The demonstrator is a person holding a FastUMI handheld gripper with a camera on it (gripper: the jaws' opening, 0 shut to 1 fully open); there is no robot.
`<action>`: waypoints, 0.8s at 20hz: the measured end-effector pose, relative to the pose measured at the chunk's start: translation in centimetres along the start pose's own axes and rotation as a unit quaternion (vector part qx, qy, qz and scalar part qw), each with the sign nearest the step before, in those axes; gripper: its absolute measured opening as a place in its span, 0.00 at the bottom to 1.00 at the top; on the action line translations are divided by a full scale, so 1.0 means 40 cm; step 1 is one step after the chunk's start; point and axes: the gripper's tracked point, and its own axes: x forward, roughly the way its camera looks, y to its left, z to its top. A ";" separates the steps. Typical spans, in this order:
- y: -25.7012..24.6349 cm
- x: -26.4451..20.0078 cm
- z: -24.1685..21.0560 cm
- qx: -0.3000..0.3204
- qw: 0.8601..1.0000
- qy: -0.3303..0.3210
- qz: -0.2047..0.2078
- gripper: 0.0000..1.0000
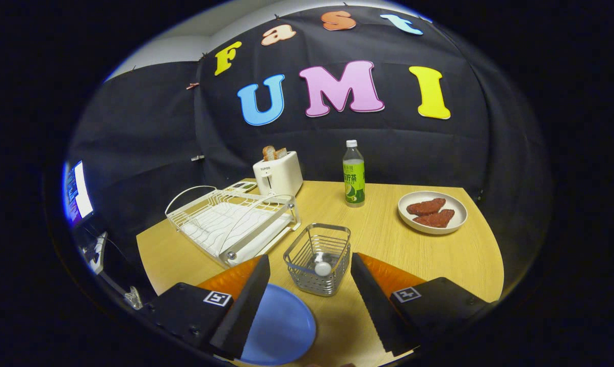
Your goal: Take the plate from the dish rack, then take the spoon from the basket and place it into the plate.
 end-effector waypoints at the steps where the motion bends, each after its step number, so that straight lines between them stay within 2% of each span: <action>1: 0.004 0.014 0.001 -0.004 1.000 -0.003 0.003 0.98; 7: -0.011 0.101 -0.010 0.000 1.000 -0.013 0.001 0.98; 11: -0.029 0.139 -0.009 -0.011 1.000 -0.027 -0.005 0.79; 13: -0.035 0.147 -0.003 -0.020 0.999 -0.034 -0.011 0.78; 15: -0.028 0.154 -0.017 -0.022 0.999 -0.028 -0.009 0.67; 16: -0.026 0.157 -0.012 -0.025 0.999 -0.032 -0.008 0.58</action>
